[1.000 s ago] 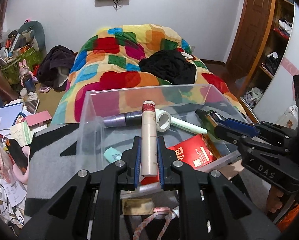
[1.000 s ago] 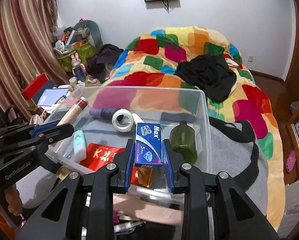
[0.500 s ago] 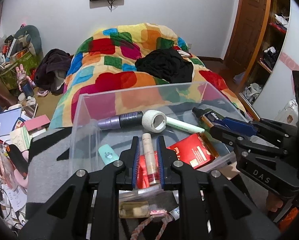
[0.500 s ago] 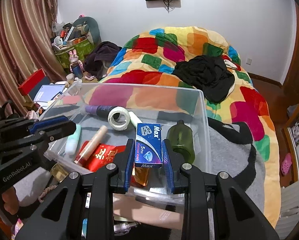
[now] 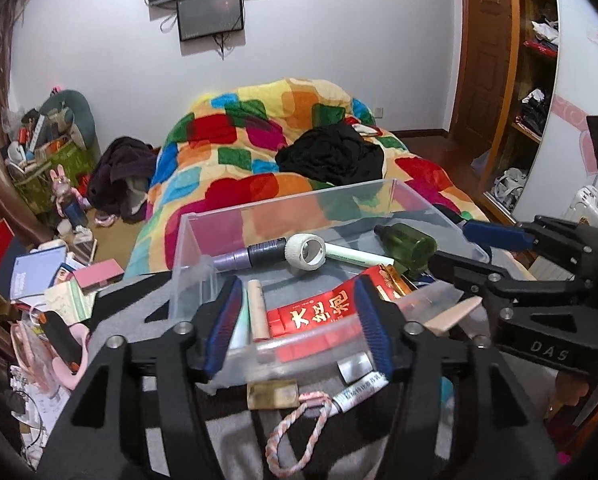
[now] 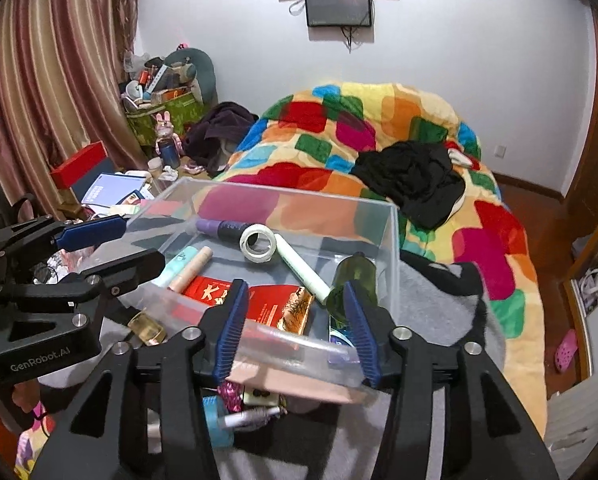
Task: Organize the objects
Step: 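Open both tools and withdraw them from the bin, then grasp the blue tape roll with the right tool while the left tool grasps the white pen, then carry the blue tape into the bin with the right tool while the left tool drops the pen in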
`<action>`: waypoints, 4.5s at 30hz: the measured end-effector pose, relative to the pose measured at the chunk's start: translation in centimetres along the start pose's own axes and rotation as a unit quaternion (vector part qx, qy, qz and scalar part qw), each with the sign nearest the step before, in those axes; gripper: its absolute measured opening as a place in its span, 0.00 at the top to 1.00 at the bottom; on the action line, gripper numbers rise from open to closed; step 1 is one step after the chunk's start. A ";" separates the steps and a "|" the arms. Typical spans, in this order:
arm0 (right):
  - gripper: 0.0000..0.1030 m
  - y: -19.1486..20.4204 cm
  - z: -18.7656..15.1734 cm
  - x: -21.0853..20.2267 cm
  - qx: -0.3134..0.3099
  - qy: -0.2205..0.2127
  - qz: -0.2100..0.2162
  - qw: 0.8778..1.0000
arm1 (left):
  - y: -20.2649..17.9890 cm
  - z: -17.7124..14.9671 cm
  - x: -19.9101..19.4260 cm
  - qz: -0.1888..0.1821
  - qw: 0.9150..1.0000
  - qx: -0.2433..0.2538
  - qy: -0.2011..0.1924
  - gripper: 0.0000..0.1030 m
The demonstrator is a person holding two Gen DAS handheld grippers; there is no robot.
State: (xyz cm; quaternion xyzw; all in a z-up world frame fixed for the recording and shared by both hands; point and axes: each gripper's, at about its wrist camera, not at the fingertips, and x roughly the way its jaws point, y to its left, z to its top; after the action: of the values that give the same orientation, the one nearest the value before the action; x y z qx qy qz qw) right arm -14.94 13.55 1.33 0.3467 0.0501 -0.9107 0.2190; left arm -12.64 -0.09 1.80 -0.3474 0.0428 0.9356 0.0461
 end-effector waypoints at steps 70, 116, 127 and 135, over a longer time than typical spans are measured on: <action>0.84 2.1 -7.4 -1.8 0.006 0.051 0.118 0.992 | 0.0 -8.2 -2.7 -0.087 0.995 -0.024 0.041 0.63; 0.84 -0.9 -6.3 -3.9 0.038 0.016 0.083 0.996 | -1.3 -7.9 -4.7 -0.159 0.987 -0.012 0.027 0.90; 0.84 0.1 -3.7 -6.2 0.021 -0.033 0.093 0.995 | 0.4 -5.0 -6.9 -0.138 0.990 -0.023 -0.022 0.90; 0.84 0.6 -0.6 -4.4 0.010 -0.050 0.060 0.997 | 2.2 -2.5 -4.7 -0.114 0.992 -0.053 -0.032 0.90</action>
State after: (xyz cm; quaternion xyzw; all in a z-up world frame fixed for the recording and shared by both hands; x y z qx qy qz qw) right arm -11.35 14.78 3.81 0.3053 0.0089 -0.9126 0.2718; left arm -7.78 -2.82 3.11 -0.3218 -0.0484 0.9358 0.1353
